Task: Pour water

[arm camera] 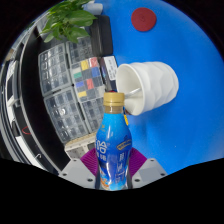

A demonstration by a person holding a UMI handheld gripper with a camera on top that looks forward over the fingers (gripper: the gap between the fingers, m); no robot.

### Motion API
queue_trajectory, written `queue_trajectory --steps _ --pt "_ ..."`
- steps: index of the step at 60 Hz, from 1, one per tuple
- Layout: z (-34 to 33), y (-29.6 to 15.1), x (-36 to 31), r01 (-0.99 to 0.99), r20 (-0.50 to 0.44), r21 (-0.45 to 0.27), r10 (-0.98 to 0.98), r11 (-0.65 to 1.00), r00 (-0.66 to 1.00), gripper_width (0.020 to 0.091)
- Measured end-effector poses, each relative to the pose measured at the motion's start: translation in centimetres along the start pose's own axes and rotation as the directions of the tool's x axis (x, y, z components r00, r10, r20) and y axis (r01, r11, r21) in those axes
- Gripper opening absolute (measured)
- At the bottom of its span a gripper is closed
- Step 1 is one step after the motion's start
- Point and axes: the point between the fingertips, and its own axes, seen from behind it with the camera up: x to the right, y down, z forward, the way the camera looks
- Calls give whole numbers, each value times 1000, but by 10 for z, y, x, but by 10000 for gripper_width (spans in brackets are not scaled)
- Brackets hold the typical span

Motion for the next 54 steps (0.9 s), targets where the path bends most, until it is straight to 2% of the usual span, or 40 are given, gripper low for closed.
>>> queue_trajectory --steps 5,11,13,17,23,25,31,35,40,54 --pt "-3 -6 -5 114 -2 19 -114 993 993 363" --pt "-15 -22 -21 449 -33 51 -447 892 894 362" --pt "-19 -30 -27 569 -37 65 -568 819 822 362" --pt "-32 -50 -53 767 -108 88 -759 636 642 365" --pt "-44 -85 -88 938 -170 136 -925 320 340 378" --pt "-53 -92 -103 963 -206 123 -943 239 260 380" --pt "-64 -134 -124 988 -293 151 -952 44 87 378" --pt "-74 -162 -135 992 -366 119 -931 -42 4 378" --pt "-78 -199 -128 993 -429 77 -902 -92 -50 377" --pt "-77 -274 -73 988 -505 -14 -852 -152 -138 378"
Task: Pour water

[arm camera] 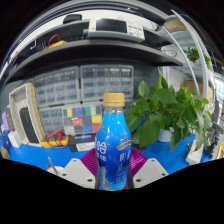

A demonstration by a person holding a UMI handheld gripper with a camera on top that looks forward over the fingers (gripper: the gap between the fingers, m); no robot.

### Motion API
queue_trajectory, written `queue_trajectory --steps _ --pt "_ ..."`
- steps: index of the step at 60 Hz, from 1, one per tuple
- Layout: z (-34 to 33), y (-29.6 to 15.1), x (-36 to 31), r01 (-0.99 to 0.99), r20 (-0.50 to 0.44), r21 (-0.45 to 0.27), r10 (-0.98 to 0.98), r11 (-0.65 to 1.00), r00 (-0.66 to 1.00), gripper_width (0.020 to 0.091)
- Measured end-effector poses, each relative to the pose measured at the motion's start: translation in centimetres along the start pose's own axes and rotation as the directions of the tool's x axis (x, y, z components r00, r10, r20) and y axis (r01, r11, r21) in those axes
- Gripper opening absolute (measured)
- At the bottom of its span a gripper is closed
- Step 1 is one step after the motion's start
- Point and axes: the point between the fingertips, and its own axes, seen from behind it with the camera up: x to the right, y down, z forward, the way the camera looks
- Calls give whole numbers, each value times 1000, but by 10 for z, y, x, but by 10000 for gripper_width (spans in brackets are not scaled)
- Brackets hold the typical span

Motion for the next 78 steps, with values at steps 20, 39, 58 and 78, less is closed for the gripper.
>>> queue_trajectory --steps 20,39,58,78 --pt "18 45 21 -3 -3 29 3 1000 1000 380" --pt "13 51 19 22 4 4 -22 1000 1000 483" --pt "-16 95 15 71 -31 -153 -77 986 997 787" --pt "-128 110 -59 63 23 -283 -59 957 998 777"
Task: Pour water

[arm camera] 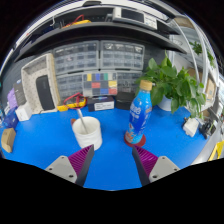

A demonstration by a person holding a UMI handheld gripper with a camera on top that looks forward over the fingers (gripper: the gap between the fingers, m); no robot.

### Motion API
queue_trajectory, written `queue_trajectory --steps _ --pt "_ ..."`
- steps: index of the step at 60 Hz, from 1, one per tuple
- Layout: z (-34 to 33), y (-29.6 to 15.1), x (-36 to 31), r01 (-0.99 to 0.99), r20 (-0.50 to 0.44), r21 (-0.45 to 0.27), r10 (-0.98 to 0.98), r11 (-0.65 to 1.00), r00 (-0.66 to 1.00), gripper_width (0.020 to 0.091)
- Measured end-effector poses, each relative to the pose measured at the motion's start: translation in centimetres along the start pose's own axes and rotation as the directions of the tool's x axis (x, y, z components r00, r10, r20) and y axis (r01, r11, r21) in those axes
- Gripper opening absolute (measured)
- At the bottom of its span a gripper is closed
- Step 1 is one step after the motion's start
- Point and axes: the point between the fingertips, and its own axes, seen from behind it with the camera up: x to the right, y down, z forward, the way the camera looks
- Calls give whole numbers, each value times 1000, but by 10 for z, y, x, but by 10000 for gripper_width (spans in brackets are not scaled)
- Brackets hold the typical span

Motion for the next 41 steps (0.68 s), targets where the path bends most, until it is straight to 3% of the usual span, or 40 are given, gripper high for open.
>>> queue_trajectory --steps 5,28,41 --pt "-31 -10 -26 -5 17 4 5 1000 1000 780" --pt "-146 -79 -141 13 135 145 -32 989 990 785" --pt "-179 -92 -178 40 172 184 -72 982 982 781"
